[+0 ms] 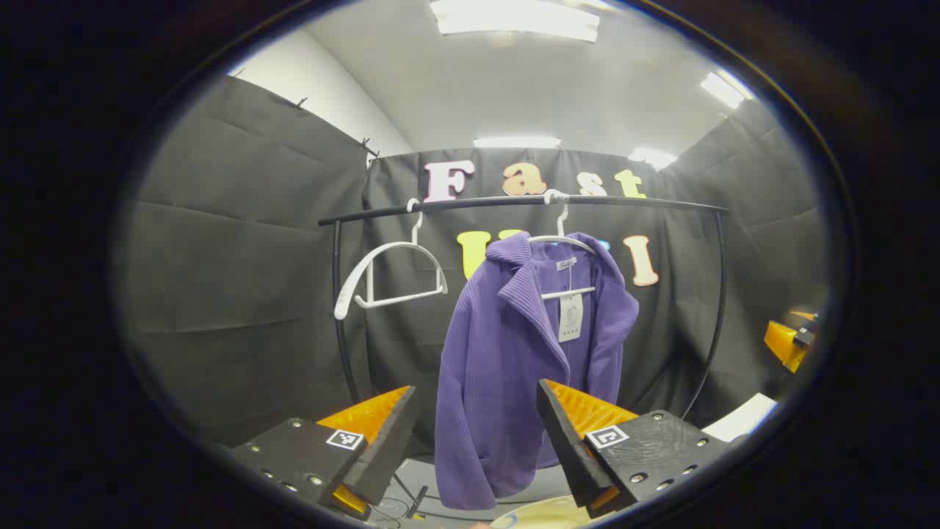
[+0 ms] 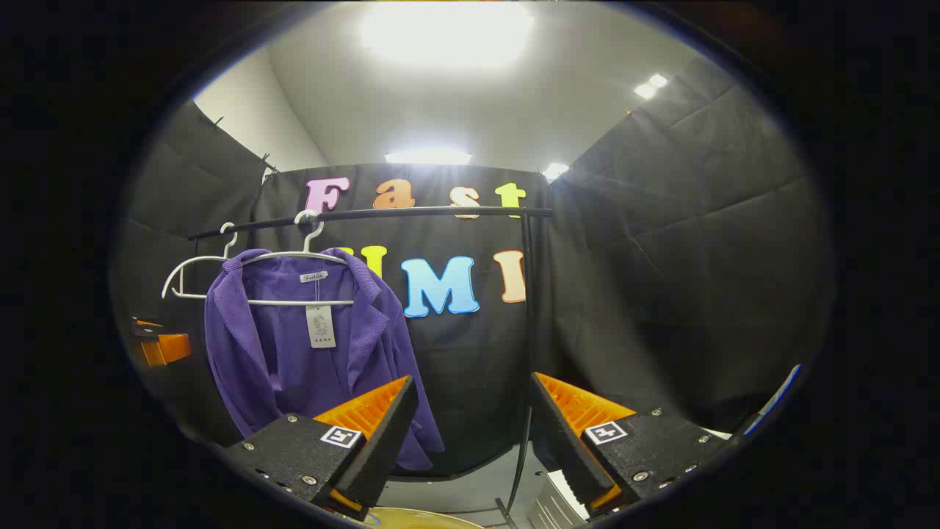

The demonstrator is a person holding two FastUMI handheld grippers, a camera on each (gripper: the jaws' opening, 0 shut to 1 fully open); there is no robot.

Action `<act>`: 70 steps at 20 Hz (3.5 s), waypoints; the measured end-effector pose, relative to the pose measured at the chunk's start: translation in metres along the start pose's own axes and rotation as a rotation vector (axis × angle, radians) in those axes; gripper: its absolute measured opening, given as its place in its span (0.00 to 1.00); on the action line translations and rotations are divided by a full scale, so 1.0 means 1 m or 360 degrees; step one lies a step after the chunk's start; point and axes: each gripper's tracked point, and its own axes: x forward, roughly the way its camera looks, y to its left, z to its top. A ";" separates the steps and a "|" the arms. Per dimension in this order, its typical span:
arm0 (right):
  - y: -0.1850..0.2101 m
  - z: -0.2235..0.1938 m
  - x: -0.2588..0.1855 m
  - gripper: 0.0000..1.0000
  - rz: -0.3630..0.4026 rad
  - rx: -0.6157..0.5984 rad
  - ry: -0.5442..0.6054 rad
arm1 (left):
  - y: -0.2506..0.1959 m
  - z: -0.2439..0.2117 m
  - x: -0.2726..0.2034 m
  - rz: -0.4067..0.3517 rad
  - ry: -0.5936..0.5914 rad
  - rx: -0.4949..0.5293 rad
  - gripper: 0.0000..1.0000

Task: Grasp the clothes on the hanger with both hands and then place them into the laundry hamper below.

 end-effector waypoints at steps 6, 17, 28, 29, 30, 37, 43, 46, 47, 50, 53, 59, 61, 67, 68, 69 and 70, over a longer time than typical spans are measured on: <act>0.003 0.000 -0.003 0.94 0.0003 0.0004 0.0007 | 0.003 0.004 -0.001 0.0005 -0.0018 0.0010 0.93; 0.017 0.005 -0.006 0.95 0.0031 -0.0009 0.0001 | 0.006 0.007 0.001 -0.0002 -0.0060 0.0037 0.93; 0.050 0.037 0.007 0.94 0.0021 -0.0007 -0.0087 | 0.021 0.035 0.016 -0.0064 -0.0127 -0.0017 0.99; 0.053 0.041 0.008 0.92 0.0019 -0.0008 -0.0099 | 0.023 0.038 0.018 -0.0071 -0.0132 -0.0019 0.99; 0.057 0.045 0.011 0.94 0.0024 -0.0006 -0.0107 | 0.025 0.042 0.019 -0.0087 -0.0132 -0.0026 0.93; 0.080 0.065 0.036 0.94 0.0101 0.0017 -0.0112 | 0.011 0.071 0.026 -0.0174 -0.0147 -0.0080 0.93; 0.098 0.074 0.084 0.92 0.0246 0.0047 -0.0136 | -0.023 0.070 0.045 -0.0163 -0.0115 -0.0146 0.99; 0.108 0.073 0.109 0.94 0.0327 0.0116 -0.0113 | -0.035 0.070 0.053 -0.0128 -0.0115 -0.0097 0.99; 0.111 0.072 0.118 0.94 0.0354 0.0135 -0.0104 | -0.039 0.068 0.058 -0.0108 -0.0107 -0.0088 0.99; 0.121 0.067 0.147 0.94 0.0429 0.0180 -0.0071 | -0.048 0.061 0.078 -0.0040 -0.0095 -0.0098 0.99; 0.133 0.059 0.171 0.94 0.0502 0.0194 -0.0047 | -0.053 0.048 0.098 0.0028 -0.0056 -0.0062 0.93; 0.164 0.025 0.204 0.94 0.0605 0.0126 0.0048 | -0.048 0.025 0.127 0.0132 0.0004 -0.0049 0.93; 0.175 0.011 0.216 0.94 0.0631 0.0133 0.0093 | -0.044 0.022 0.137 0.0163 -0.0009 -0.0054 0.96; 0.192 -0.017 0.242 0.95 0.0615 0.0145 0.0151 | -0.040 0.018 0.149 0.0238 -0.0096 -0.0010 0.94; 0.190 -0.020 0.246 0.95 0.0587 0.0136 0.0149 | -0.041 0.017 0.150 0.0255 -0.0104 -0.0010 0.93; 0.189 -0.022 0.250 0.94 0.0560 0.0129 0.0142 | -0.040 0.016 0.149 0.0285 -0.0109 -0.0010 0.93; 0.188 -0.024 0.254 0.91 0.0546 0.0126 0.0145 | -0.039 0.015 0.150 0.0316 -0.0114 -0.0012 0.93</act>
